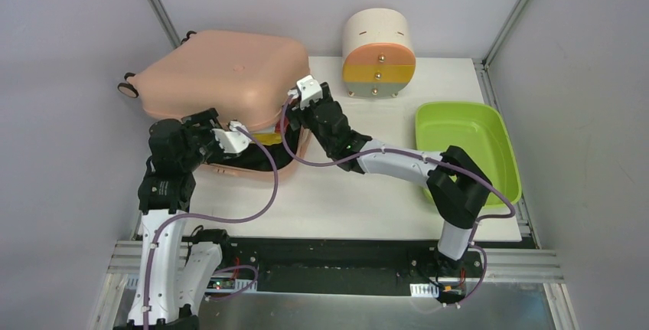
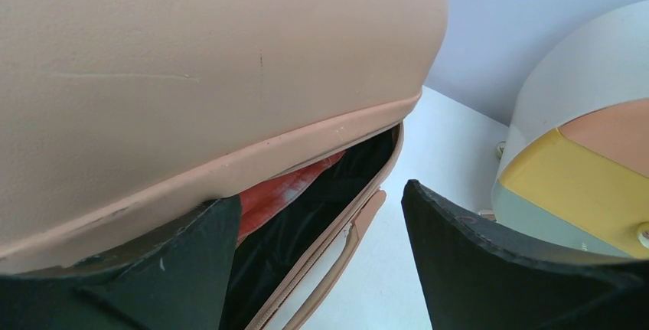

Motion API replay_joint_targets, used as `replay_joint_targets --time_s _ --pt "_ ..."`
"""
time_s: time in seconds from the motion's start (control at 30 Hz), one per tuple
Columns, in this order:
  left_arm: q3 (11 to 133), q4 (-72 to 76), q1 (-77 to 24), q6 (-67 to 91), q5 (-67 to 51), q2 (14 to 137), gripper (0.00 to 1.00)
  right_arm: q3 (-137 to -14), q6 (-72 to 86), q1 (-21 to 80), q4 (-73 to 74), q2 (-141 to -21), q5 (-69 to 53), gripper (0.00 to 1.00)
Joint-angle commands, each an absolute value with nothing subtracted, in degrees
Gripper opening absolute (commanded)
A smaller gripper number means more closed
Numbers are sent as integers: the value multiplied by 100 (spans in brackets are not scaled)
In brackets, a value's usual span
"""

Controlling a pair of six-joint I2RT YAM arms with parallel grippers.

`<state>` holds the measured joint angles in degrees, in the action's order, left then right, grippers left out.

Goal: Open, take out, and arrange the luggage

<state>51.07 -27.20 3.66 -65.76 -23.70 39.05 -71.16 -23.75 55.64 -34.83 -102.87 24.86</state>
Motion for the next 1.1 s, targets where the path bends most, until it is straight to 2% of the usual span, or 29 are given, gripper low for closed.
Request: replay_joint_targets --time_s 0.0,0.27,0.5,0.53,0.67,0.73,0.9,0.97,1.07 --pt "5019 -2121 41 -7261 -1795 4014 74 -7800 -1880 5388 -4203 -10118 2534 80" --pt "4472 -915 10 -7201 -1617 3800 79 -8136 -1650 5266 -3931 -10169 2401 78" --pt "4437 -32 -120 -7205 -1460 4237 77 -8426 -1291 5156 -3623 -10227 2265 78" --pt "4464 95 -138 -7189 -1460 4307 72 -8436 -1261 5144 -3598 -10230 2274 78" --pt "4600 335 -198 -7246 -1427 4553 34 -8185 -929 5124 -3563 -10018 2420 78" --pt "4675 436 -231 -7196 -1435 4607 23 -7897 -570 5133 -3447 -9735 2474 78" --pt "4942 583 -326 -6889 -1508 4651 6 -7013 201 5190 -2781 -8795 2750 78" --pt "5076 602 -414 -6798 -1366 4694 1 -6659 1412 5245 -2460 -8434 3022 77" --pt "5196 757 -556 -6877 -1093 4819 0 -6381 1412 5347 -1576 -8062 3223 77"
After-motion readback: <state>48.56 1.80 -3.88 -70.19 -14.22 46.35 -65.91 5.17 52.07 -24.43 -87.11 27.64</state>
